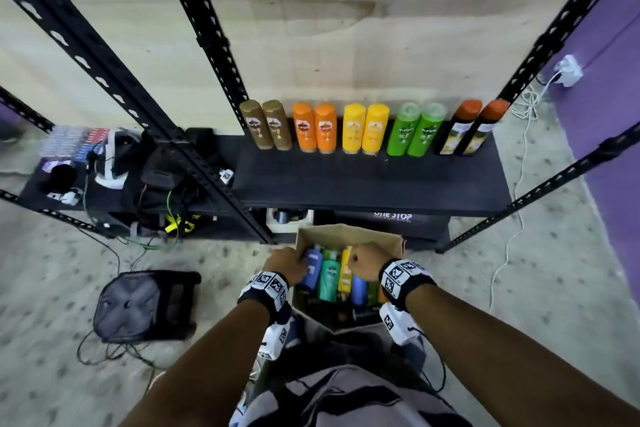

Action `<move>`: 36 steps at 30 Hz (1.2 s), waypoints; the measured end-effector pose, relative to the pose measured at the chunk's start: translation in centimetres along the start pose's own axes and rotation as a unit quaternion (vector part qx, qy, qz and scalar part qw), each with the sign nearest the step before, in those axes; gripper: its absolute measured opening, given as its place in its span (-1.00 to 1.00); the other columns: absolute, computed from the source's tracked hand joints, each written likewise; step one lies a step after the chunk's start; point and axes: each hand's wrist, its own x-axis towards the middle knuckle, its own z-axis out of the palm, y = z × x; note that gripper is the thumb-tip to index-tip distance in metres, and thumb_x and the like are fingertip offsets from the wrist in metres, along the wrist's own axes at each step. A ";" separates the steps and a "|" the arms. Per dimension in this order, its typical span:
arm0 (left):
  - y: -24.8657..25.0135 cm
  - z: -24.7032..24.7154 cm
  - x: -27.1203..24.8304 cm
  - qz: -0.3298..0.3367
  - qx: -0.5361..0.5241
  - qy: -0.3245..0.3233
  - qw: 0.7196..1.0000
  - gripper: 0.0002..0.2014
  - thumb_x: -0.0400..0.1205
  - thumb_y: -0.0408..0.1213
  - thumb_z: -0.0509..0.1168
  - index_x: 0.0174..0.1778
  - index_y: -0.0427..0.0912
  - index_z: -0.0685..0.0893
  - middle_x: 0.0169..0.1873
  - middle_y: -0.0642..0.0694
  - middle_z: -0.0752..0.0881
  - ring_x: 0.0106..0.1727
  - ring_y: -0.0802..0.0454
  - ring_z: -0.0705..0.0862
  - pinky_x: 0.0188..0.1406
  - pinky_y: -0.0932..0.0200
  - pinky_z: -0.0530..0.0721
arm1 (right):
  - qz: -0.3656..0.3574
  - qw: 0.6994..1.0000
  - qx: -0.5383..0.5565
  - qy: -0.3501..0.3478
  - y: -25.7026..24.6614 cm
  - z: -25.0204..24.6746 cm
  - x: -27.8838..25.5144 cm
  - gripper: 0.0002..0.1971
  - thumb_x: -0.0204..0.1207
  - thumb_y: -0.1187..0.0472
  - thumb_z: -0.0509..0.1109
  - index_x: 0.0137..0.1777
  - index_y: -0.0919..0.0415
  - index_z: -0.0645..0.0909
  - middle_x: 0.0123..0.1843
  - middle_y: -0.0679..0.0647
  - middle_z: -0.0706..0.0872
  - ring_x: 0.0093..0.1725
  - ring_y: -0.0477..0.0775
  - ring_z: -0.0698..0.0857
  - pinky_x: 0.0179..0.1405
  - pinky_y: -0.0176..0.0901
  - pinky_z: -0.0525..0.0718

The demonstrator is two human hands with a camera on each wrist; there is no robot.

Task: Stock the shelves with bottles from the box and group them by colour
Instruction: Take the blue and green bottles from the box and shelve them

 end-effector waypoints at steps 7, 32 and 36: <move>-1.7 5.7 0.8 -0.032 -0.008 -0.074 0.997 -0.56 0.76 -0.04 0.12 0.30 -0.31 0.69 0.26 -0.31 0.73 0.27 -0.30 0.71 0.16 0.03 0.64 | 0.055 0.994 0.030 -0.091 2.2 5.8 0.5 -0.62 0.76 0.17 0.13 -0.30 0.28 0.51 -0.18 0.31 0.65 -0.12 0.17 0.54 -0.17 -0.08 0.40; -5.7 22.7 19.8 -0.089 -0.060 -0.080 0.991 -0.62 0.73 -0.07 0.18 0.26 -0.29 0.70 0.20 -0.38 0.75 0.26 -0.38 0.72 0.19 -0.09 0.68 | 0.102 0.974 0.120 -0.166 9.6 23.1 22.0 -0.60 0.72 0.11 0.19 -0.33 0.23 0.61 -0.30 0.15 0.64 -0.15 0.23 0.63 -0.36 -0.14 0.36; -5.2 25.9 24.7 -0.111 -0.081 -0.056 0.989 -0.62 0.67 -0.06 0.24 0.22 -0.28 0.71 0.16 -0.38 0.76 0.21 -0.39 0.73 0.11 -0.07 0.69 | 0.109 0.968 0.159 -0.163 12.1 25.6 27.4 -0.62 0.74 0.08 0.20 0.00 0.33 0.75 0.09 0.33 0.77 0.12 0.34 0.72 0.06 0.03 0.67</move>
